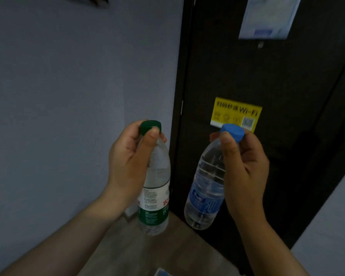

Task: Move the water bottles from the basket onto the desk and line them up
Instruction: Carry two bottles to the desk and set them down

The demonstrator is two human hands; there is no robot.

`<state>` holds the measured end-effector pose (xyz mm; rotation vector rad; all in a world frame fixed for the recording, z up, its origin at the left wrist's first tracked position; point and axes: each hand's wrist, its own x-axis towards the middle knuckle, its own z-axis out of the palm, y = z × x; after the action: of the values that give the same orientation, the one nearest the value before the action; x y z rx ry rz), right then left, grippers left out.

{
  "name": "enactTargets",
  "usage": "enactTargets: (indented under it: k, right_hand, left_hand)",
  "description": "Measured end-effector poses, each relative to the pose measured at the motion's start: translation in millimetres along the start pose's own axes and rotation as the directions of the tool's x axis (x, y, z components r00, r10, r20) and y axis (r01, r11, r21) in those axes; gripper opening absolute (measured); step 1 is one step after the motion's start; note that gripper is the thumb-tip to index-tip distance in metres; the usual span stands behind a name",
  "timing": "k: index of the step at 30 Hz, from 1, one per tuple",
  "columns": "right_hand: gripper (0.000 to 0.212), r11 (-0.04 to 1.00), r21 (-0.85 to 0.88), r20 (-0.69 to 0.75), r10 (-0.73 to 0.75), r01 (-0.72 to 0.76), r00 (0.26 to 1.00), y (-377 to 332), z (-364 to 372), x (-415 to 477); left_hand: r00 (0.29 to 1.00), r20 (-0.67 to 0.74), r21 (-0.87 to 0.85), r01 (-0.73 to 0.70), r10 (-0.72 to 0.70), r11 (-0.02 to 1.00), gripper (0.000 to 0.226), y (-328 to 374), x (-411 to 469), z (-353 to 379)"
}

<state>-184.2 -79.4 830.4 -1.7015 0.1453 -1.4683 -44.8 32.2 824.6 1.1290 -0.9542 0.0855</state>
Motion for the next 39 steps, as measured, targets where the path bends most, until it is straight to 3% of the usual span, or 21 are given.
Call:
enactTargets:
  k: [6,11,16,22,25,27,33,39]
  right_hand:
    - [0.021,0.994,0.041,-0.042,-0.095,0.097,0.995,-122.1,18.1,71.8]
    - [0.023,0.979,0.128,-0.031,-0.154,0.157,0.988,-176.1,20.6,95.7]
    - [0.019,0.968,0.229,0.033,-0.11,0.099,0.993,-194.9,17.5,100.7]
    - [0.031,0.92,0.384,0.185,-0.154,0.073,0.971,-206.2,18.3,109.3]
    - [0.026,0.885,0.465,0.265,-0.106,-0.031,0.958,-203.2,28.3,102.0]
    - [0.022,0.846,0.517,0.317,-0.049,-0.129,0.947,-202.2,39.5,93.7]
    - [0.02,0.785,0.569,0.463,-0.058,-0.246,0.885,-217.6,75.0,61.1]
    - [0.028,0.731,0.571,0.587,-0.046,-0.373,0.808,-238.5,115.2,-1.4]
  left_hand:
    - [0.997,-0.024,-0.05,-0.07,0.069,0.996,0.021,124.5,69.9,-10.4]
    - [0.99,0.0,-0.037,-0.144,0.144,0.989,0.018,183.7,84.5,-13.0]
    - [0.982,-0.038,-0.028,-0.185,0.184,0.982,0.025,217.0,75.8,-10.0]
    - [0.974,-0.106,0.067,-0.196,0.202,0.978,0.031,253.6,63.1,-10.6]
    - [0.967,-0.165,0.135,-0.173,0.194,0.976,0.035,269.0,47.8,-19.3]
    - [0.959,-0.212,0.204,-0.145,0.189,0.968,0.025,275.0,31.8,-27.8]
    - [0.878,-0.432,0.361,-0.041,0.206,0.932,0.023,302.0,-29.2,-73.4]
    - [0.729,-0.604,0.52,0.054,0.322,0.853,0.024,335.9,-111.5,-117.0]
